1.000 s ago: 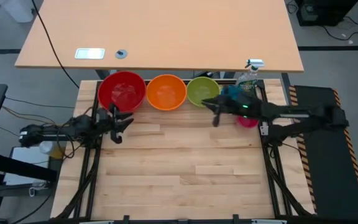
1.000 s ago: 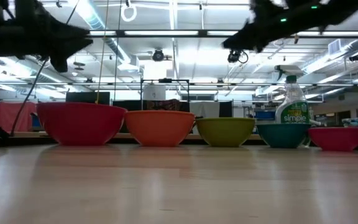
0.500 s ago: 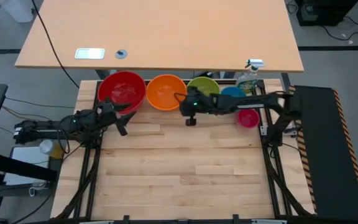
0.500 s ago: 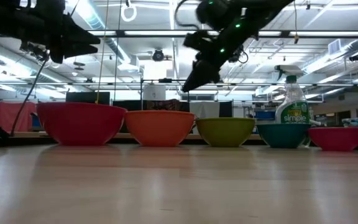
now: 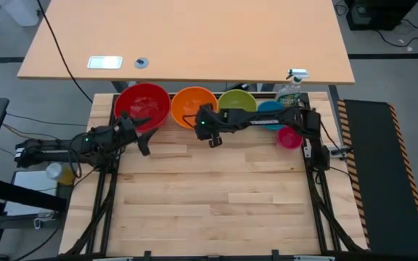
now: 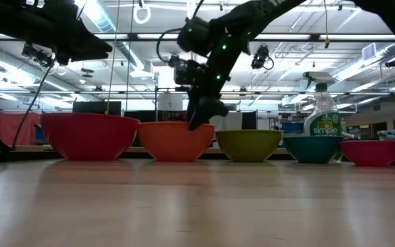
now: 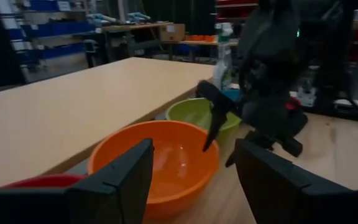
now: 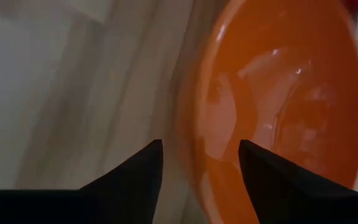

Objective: Nest bowls inside each other
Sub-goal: Stack the orange bowl on top of the red bowl

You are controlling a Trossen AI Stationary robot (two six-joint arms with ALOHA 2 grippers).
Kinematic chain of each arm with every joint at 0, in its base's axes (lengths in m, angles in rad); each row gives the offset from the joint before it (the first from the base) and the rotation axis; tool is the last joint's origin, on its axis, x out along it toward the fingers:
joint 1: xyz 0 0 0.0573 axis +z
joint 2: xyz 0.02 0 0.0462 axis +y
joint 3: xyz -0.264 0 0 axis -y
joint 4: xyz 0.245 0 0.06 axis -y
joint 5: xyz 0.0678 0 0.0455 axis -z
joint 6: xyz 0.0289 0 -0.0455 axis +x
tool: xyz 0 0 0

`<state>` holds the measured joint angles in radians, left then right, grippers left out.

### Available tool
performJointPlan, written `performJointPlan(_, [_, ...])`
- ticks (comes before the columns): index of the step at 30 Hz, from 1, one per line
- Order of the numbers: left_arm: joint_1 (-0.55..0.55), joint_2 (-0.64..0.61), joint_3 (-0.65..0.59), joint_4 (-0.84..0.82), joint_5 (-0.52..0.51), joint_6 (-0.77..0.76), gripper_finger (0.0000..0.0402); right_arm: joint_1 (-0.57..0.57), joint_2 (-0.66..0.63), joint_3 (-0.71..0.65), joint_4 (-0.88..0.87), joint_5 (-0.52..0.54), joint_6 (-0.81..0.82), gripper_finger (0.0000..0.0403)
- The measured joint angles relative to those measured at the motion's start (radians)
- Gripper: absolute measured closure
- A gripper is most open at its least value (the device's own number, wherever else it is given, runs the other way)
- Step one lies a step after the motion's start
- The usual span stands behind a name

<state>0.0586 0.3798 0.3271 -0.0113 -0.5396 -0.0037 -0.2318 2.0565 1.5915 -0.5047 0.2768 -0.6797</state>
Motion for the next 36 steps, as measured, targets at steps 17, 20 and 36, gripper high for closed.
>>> performJointPlan(17, [0.062, 0.000, 0.000, -0.005, 0.001, -0.011, 0.0173, -0.048, 0.040, 0.035, -0.068, -0.060, -0.040, 0.0265])
performJointPlan(20, [0.062, 0.000, 0.000, -0.003, 0.001, -0.011, 0.0173, -0.048, 0.040, 0.035, -0.078, -0.082, -0.042, 0.0280])
performJointPlan(36, [0.062, 0.000, 0.000, -0.004, 0.002, -0.016, 0.0173, 0.012, 0.039, 0.034, -0.163, -0.213, -0.084, 0.0366])
